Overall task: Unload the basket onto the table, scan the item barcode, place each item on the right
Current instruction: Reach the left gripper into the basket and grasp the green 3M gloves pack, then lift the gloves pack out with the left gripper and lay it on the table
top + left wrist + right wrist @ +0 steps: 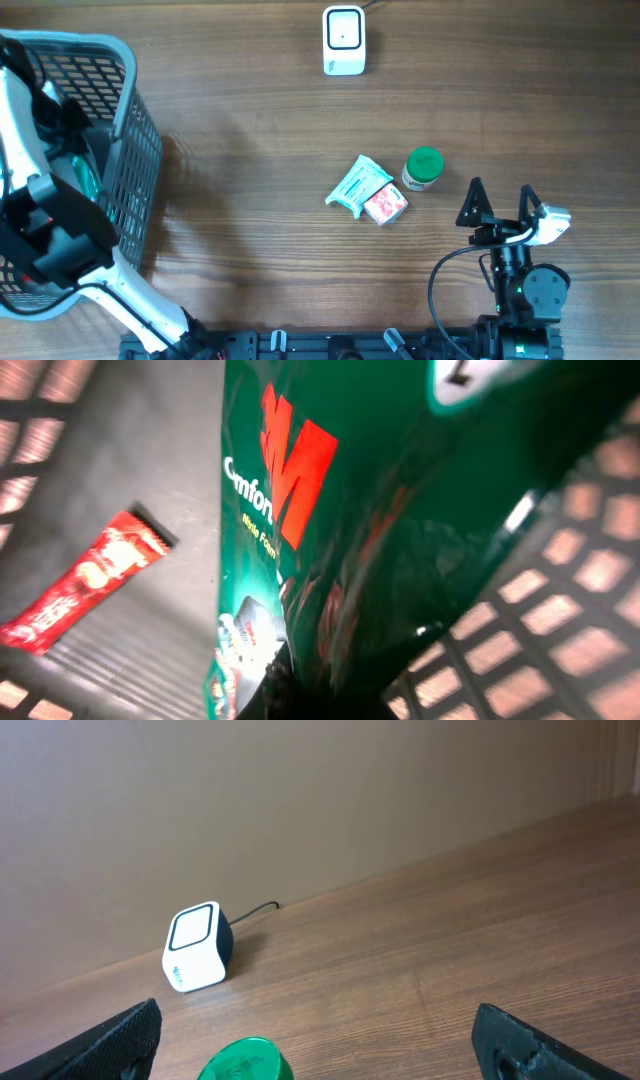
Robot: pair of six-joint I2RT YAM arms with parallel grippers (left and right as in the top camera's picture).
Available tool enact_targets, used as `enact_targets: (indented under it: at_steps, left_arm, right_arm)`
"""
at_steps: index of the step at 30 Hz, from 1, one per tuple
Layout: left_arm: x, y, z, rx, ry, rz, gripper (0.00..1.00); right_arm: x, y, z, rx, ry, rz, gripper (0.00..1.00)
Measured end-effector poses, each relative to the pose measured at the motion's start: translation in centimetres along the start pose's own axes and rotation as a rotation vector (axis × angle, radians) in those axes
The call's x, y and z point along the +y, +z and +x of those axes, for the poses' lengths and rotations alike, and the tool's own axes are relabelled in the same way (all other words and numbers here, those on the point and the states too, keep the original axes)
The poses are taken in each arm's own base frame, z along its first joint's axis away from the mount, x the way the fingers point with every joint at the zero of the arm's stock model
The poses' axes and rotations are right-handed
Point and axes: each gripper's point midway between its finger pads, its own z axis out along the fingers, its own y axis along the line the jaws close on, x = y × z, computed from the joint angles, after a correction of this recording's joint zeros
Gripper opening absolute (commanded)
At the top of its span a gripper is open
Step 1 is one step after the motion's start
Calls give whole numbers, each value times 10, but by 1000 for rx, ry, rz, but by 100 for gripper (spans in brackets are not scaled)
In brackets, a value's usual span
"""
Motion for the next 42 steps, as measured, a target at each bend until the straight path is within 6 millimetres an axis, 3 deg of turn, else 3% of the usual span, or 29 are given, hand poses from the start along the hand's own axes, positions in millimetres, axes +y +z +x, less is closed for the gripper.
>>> enact_targets:
  at_steps: [2,6,13,19,22,28,29,32,37,42]
  left_arm:
    - [0,-17,-3,-44,-24,7,4]
    - [2,-69,-3,-199,-58,33,4]
    - [6,-127,8,-366,-126,77,4]
    - [-14,-158,11,-454,-131,222,4]
    - [-21,-197,18,-571,-115,305,4]
    - [-15,-299,70,-894,-80,402,4]
    - [-15,-321,89,-963,-68,432,4]
    - [-19,-357,133,-1061,-30,521,4]
    - [-38,-378,188,-1080,77,679,4]
    - [-65,-356,220,-888,193,816,4]
  right_arm:
    - [0,0,0,0,0,0,100]
    - [0,0,0,0,0,0,100]
    - [0,0,0,0,0,0,100]
    - [0,0,0,0,0,0,100]
    - [0,0,0,0,0,0,100]
    - [0,0,0,0,0,0,100]
    - [0,0,0,0,0,0,100]
    - [0,0,0,0,0,0,100]
    - [0,0,0,0,0,0,100]
    - [0,0,0,0,0,0,100]
